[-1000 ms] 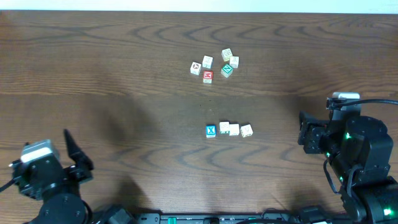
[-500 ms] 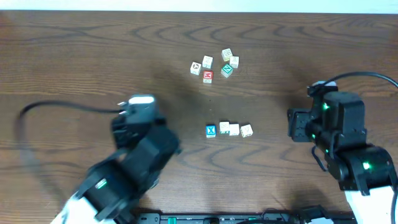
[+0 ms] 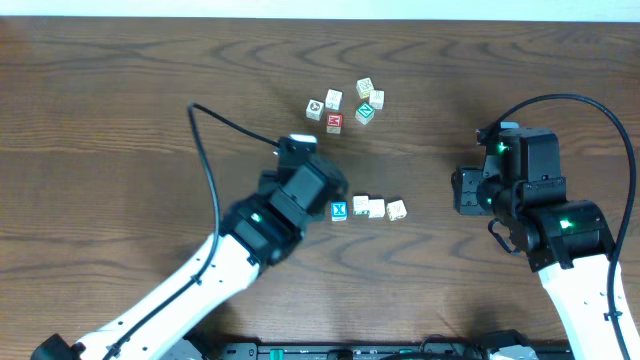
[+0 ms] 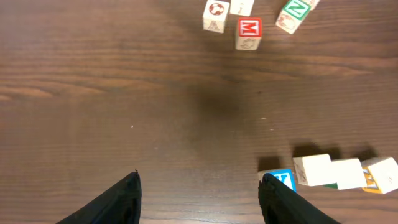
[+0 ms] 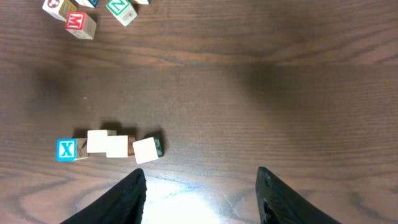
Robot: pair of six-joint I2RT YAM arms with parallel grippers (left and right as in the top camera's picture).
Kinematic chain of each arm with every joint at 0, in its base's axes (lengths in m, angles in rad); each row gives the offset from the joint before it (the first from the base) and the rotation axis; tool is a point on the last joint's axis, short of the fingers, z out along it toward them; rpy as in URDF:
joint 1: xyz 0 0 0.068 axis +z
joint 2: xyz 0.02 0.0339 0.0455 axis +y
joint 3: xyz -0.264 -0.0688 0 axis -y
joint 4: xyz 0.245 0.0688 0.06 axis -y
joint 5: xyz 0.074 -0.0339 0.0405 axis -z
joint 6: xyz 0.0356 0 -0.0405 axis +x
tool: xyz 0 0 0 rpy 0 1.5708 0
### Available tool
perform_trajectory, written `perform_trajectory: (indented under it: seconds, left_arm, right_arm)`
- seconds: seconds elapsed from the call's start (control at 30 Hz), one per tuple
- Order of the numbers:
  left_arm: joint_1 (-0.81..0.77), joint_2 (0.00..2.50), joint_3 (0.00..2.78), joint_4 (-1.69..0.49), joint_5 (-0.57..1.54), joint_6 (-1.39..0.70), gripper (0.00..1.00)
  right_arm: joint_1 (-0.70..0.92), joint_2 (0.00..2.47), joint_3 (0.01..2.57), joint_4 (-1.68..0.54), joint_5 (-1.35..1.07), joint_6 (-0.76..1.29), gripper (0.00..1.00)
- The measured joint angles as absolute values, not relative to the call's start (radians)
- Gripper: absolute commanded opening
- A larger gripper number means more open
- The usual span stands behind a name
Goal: Lift 4 blocks
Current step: 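Lower both grippers to either end of the block row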
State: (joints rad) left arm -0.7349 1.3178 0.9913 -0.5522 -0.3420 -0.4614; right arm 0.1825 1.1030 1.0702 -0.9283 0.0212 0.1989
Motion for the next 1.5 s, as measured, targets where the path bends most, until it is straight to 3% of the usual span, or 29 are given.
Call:
perform_trajectory:
  seconds: [0.17,0.33,0.63,0.83,1.03,1.23,1.43,1.5]
  left_arm:
    - [-0.479,1.317,0.991,-0.522,-0.034,-0.353,0.61]
    - [-0.361,1.317,0.987,-0.522,0.168,-0.253,0.61]
    - [-0.343,1.317,0.896,-0.426,0.326,-0.193,0.61]
    - [-0.342,1.317,0.786,-0.381,0.361,-0.19,0.61]
    - [-0.342,1.317,0.748,-0.376,0.368,-0.191,0.6]
    - [-0.342,1.337,0.748,-0.332,0.368,-0.239,0.42]
    - [-0.342,1.428,0.748,-0.318,0.368,-0.287,0.2]
    - [-0.343,1.46,0.748,-0.303,0.368,-0.307,0.19]
  right_arm:
    - [0.183,1.106,1.07,-0.918,0.015,0.201,0.58]
    - [0.181,1.131,1.063,-0.906,-0.01,0.201,0.53]
    - [0.067,1.155,1.008,-0.863,-0.102,0.196,0.58]
    - [0.036,1.155,0.916,-0.78,-0.178,0.194,0.47]
    - [0.036,1.157,0.827,-0.712,-0.224,0.2,0.44]
    - [0.036,1.163,0.777,-0.667,-0.238,0.216,0.38]
    - [0.036,1.173,0.775,-0.648,-0.244,0.229,0.18]
    - [0.036,1.195,0.775,-0.639,-0.247,0.23,0.12]
